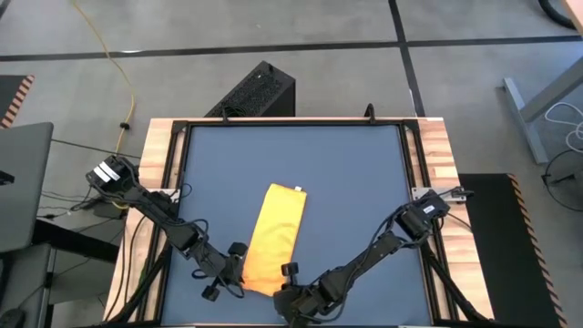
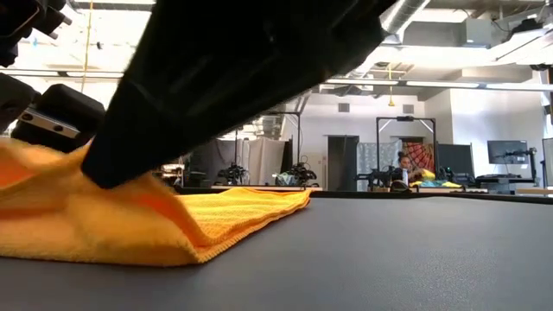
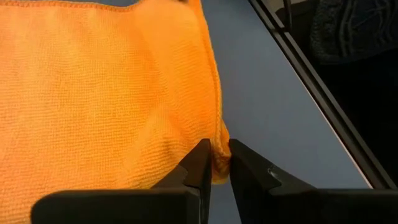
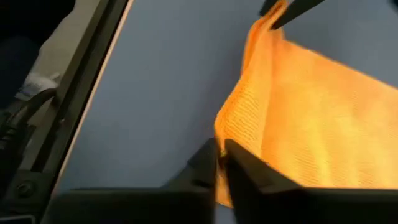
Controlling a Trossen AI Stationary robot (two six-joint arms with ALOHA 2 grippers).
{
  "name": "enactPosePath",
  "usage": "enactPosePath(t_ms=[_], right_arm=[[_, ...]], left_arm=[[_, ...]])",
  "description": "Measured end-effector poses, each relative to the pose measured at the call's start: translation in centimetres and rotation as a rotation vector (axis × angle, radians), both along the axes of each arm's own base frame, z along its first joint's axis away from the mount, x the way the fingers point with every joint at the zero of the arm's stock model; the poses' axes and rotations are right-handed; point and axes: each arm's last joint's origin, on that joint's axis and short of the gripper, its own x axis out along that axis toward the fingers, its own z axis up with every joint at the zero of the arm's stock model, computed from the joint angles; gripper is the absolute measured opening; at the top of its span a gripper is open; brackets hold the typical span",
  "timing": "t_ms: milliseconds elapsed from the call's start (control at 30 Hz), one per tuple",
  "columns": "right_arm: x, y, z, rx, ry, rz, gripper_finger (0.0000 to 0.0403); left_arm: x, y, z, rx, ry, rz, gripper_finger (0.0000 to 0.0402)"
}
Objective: Roll towel
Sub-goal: Roll the yellow microfiber cloth
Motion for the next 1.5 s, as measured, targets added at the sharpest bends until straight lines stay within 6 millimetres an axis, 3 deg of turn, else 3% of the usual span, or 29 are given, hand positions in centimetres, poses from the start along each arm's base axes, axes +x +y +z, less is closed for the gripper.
enactPosePath(t_ms=[200,533,667,833,900,1100,1500], right_arm=[[0.1,-0.6,0.4,-0.086,0.027,0.026,0.0021],[0.2,-1.9,4.4,-0.231,0.119,-0.023,0.0014],[0.4,-1.9,3.8,-0.171,0.140,-0.039,0.0014],[0.9,-1.2,-0.1,-0.141,0.201,-0.027,0.0015],[0.9,-0.8,-0.7,-0.127,0.208,-0.010,0.0015],[0.9,-0.3,-0.8,-0.098,0.206,0.010,0.0015],[0.8,0.1,1.2,-0.064,0.200,0.035,0.0015]], left_arm=[[-0.1,-0.1,0.1,0.005,-0.007,-0.044,0.0022],[-0.1,0.2,0.5,0.015,-0.023,-0.063,0.0001],[-0.1,0.1,0.5,0.013,-0.021,-0.070,0.0000],[-0.2,0.1,0.5,0.009,-0.019,-0.088,0.0000],[-0.2,0.1,0.5,0.011,-0.020,-0.086,0.0000],[-0.2,0.2,0.4,0.018,-0.006,-0.085,0.0000],[-0.2,0.4,0.2,0.028,0.013,-0.082,0.0000]])
